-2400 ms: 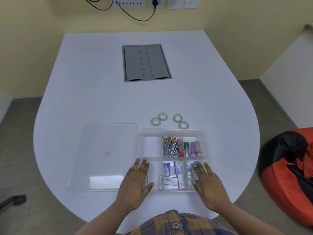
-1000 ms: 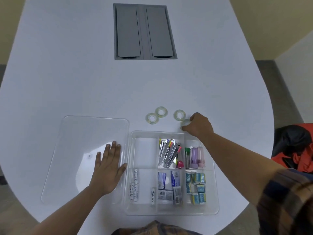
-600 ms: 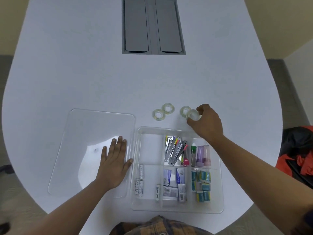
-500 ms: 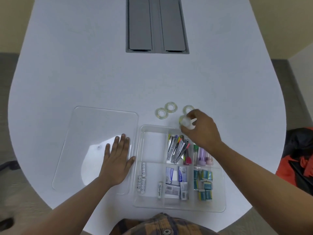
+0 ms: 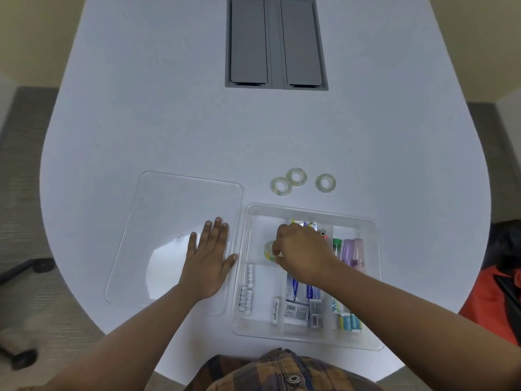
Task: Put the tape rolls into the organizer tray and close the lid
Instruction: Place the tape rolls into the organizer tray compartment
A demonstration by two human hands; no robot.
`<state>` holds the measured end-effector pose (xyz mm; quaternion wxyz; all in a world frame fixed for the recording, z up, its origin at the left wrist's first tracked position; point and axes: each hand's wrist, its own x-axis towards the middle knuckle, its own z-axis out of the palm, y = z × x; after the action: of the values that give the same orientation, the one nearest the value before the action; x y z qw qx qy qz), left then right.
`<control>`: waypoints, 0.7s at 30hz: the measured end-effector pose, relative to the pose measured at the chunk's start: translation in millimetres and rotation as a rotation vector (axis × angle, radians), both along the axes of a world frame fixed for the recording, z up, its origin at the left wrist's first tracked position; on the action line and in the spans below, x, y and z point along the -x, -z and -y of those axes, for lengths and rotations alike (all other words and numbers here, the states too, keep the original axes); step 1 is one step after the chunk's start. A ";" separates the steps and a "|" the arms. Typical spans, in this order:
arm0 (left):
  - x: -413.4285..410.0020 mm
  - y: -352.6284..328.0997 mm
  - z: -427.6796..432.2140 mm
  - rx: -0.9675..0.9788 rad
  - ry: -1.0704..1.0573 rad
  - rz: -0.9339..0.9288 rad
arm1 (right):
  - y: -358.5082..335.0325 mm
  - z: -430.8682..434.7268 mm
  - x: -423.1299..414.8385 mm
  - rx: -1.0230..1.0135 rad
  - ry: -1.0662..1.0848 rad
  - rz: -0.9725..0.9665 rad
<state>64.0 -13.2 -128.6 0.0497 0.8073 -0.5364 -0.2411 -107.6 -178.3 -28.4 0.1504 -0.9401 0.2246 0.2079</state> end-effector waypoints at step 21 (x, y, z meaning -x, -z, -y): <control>0.7 -0.5 -0.1 0.003 -0.003 -0.004 | 7.3 6.8 4.3 -0.177 0.227 0.108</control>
<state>63.3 -13.1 -128.1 0.0522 0.8077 -0.5352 -0.2418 -111.9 -185.1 -35.7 0.2671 -0.9016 0.3016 0.1575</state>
